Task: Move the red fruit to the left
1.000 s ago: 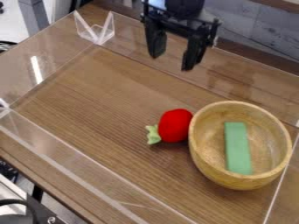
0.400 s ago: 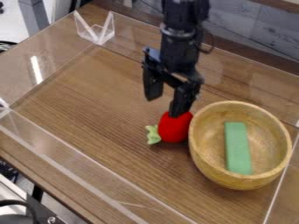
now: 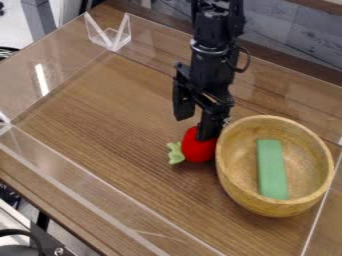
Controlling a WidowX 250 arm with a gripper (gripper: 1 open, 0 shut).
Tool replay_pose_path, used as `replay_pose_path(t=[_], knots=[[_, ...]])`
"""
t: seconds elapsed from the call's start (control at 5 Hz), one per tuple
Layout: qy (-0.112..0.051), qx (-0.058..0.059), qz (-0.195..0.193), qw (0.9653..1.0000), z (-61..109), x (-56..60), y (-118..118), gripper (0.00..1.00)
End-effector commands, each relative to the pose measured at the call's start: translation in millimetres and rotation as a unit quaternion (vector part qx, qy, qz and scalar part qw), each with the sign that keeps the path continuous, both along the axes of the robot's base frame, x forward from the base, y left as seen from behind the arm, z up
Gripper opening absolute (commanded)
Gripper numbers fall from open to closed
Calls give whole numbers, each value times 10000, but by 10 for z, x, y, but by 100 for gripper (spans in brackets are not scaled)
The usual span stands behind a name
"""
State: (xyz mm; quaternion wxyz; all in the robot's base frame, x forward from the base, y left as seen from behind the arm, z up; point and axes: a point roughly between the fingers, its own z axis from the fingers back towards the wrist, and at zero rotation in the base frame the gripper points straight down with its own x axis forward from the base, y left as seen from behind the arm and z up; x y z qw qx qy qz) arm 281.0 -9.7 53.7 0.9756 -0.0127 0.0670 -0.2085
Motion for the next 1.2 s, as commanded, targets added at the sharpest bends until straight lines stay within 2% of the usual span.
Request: replay_pose_path(t=[0.0,0.2,0.6,1.0], knots=[[-309,48,101,9995,141,23,99,100],[-417,20,295,9987,212,-65,156,100],[-530,39,925,9943,240,-68,178,100],[-538,74,1311,9899,160,109,49,100]])
